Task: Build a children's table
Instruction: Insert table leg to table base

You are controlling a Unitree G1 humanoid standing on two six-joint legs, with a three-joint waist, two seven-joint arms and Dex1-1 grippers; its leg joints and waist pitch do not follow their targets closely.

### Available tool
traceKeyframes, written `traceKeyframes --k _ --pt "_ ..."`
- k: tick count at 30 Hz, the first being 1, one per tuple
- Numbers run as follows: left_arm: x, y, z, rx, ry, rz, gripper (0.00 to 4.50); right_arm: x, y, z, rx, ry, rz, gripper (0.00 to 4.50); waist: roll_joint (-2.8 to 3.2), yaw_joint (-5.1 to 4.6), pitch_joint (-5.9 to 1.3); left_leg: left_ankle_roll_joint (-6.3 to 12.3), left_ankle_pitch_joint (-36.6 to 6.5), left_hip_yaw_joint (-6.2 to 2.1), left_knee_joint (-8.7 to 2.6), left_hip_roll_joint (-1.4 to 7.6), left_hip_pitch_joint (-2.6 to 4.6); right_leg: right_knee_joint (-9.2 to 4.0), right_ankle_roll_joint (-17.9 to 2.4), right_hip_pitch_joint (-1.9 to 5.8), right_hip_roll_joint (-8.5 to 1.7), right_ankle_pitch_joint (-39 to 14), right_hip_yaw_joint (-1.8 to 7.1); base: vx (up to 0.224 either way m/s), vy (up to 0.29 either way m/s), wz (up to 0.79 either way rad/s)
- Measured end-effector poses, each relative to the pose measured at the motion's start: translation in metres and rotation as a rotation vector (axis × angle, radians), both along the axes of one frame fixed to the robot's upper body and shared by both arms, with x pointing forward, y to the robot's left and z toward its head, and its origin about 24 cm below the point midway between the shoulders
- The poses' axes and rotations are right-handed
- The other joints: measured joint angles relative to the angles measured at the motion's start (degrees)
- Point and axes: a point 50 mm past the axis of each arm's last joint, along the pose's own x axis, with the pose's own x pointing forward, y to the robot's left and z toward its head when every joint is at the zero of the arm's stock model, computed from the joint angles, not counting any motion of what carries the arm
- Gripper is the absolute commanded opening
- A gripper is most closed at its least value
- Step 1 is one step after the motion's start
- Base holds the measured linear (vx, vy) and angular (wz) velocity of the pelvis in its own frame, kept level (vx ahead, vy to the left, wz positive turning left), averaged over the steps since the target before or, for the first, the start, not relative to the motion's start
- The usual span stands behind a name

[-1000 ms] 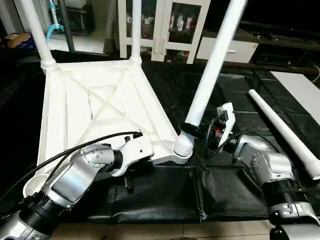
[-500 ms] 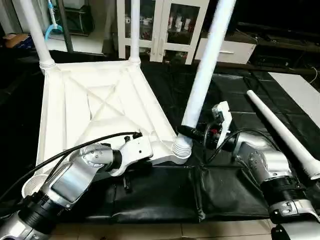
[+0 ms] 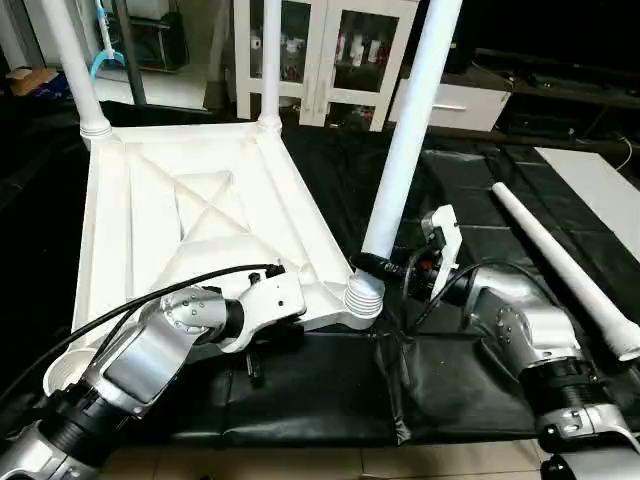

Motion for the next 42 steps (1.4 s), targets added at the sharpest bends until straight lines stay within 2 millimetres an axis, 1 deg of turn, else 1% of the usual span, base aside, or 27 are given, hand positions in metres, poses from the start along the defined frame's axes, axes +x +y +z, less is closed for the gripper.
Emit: traceKeyframes --k 5,11,17,22,25,29,37,42 --pt "-0.001 -0.002 -0.001 0.000 0.006 -0.009 0.00 -0.004 -0.004 -0.005 0.026 0.010 -0.026 1.86 -0.06 -0.02 -0.15 0.01 -0.01 -0.11 -0.15 0.01 0.03 -0.59 0.00 0.34 0.02 0.00 -0.04 0.000 0.000 0.00" --pt "-0.002 -0.002 -0.002 0.002 0.015 -0.017 0.00 -0.008 -0.004 -0.004 -0.011 -0.029 -0.005 1.86 -0.05 -0.09 -0.25 0.05 -0.03 -0.17 -0.17 0.00 0.24 -0.70 0.04 0.69 0.00 -0.03 -0.06 0.000 0.000 0.00" --pt "-0.001 -0.001 -0.001 0.003 0.019 -0.018 0.00 -0.008 0.000 0.000 -0.045 -0.059 0.023 1.86 -0.06 -0.21 -0.25 0.04 -0.03 -0.53 -0.32 -0.01 0.25 -0.70 0.05 0.69 0.03 -0.03 -0.19 0.000 0.000 0.00" --pt "-0.001 -0.001 -0.001 0.003 0.021 -0.020 0.00 -0.007 0.005 0.005 -0.086 -0.085 0.069 1.86 -0.08 -0.29 -0.24 0.04 -0.03 -0.64 -0.34 -0.02 0.20 -0.70 0.05 0.69 0.03 -0.03 -0.25 0.000 0.000 0.00" --pt "-0.002 0.000 -0.001 0.002 0.026 -0.033 0.00 -0.009 0.006 0.008 -0.119 -0.104 0.115 1.86 -0.09 -0.13 -0.24 0.04 -0.03 -0.68 -0.41 -0.04 0.20 -0.70 0.12 0.73 0.03 -0.08 -0.24 0.000 0.000 0.00" --pt "-0.002 0.000 0.000 0.003 0.026 -0.043 0.00 -0.010 0.008 0.009 -0.129 -0.110 0.128 1.86 -0.10 -0.08 -0.24 0.04 -0.03 -0.69 -0.52 -0.07 0.16 -0.72 0.22 0.74 0.04 -0.14 -0.21 0.000 0.000 0.00" --pt "-0.002 0.000 -0.001 0.004 0.025 -0.042 0.00 -0.008 0.007 0.006 -0.113 -0.112 0.093 1.86 -0.15 -0.17 -0.22 0.04 -0.03 -0.70 -0.60 -0.07 0.17 -0.74 0.23 0.74 0.03 -0.14 -0.22 0.000 0.000 0.00" --pt "0.000 0.000 -0.001 0.007 0.021 -0.038 0.00 -0.008 0.005 0.003 -0.081 -0.096 0.054 1.86 -0.14 -0.26 -0.20 0.04 -0.03 -0.77 -0.63 -0.08 0.11 -1.01 0.23 0.78 0.04 -0.14 -0.26 0.000 0.000 0.00"
